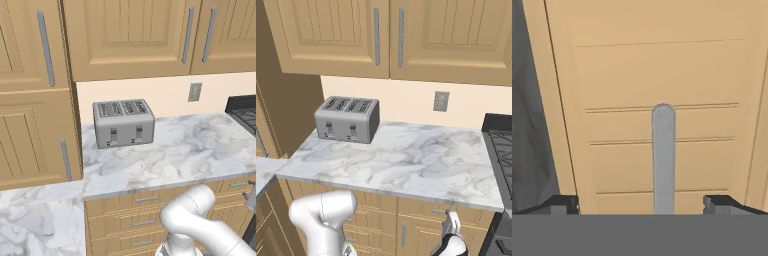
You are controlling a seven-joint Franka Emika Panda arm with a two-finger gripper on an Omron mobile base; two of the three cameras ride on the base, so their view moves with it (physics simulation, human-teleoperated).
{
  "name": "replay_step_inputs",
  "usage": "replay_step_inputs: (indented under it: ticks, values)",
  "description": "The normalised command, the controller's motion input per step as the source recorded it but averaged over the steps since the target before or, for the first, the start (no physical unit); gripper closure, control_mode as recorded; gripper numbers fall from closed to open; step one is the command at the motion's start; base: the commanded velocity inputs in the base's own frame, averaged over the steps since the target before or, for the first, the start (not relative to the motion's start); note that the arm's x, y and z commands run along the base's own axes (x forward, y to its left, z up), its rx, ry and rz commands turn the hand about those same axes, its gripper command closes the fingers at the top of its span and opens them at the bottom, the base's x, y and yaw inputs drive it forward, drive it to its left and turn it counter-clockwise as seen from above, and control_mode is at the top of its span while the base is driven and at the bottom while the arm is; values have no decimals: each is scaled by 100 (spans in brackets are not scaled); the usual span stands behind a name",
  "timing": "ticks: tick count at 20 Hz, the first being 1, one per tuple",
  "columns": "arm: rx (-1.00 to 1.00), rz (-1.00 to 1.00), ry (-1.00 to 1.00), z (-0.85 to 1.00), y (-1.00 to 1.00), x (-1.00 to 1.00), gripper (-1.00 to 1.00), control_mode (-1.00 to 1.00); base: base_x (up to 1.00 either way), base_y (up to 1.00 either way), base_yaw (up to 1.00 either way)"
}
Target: Take the pizza cutter from the drawer on the right and place it on the dining counter for cutting.
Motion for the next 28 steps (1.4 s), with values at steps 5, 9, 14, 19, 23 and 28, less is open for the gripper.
replay_step_inputs:
  ticks: [5,9,14,19,23,28]
  values:
    - [0,-4,0,-29,-12,23,-100,-100,0,0,0]
    - [0,-3,0,-36,-19,14,-100,-100,0,0,0]
    - [0,-2,0,-16,-21,15,-100,-100,0,0,0]
    - [0,-1,0,-2,-10,18,-100,-100,0,0,0]
    - [0,-1,0,-2,-3,13,-100,-100,0,0,0]
    - [0,-1,0,-9,0,8,-100,-100,0,0,0]
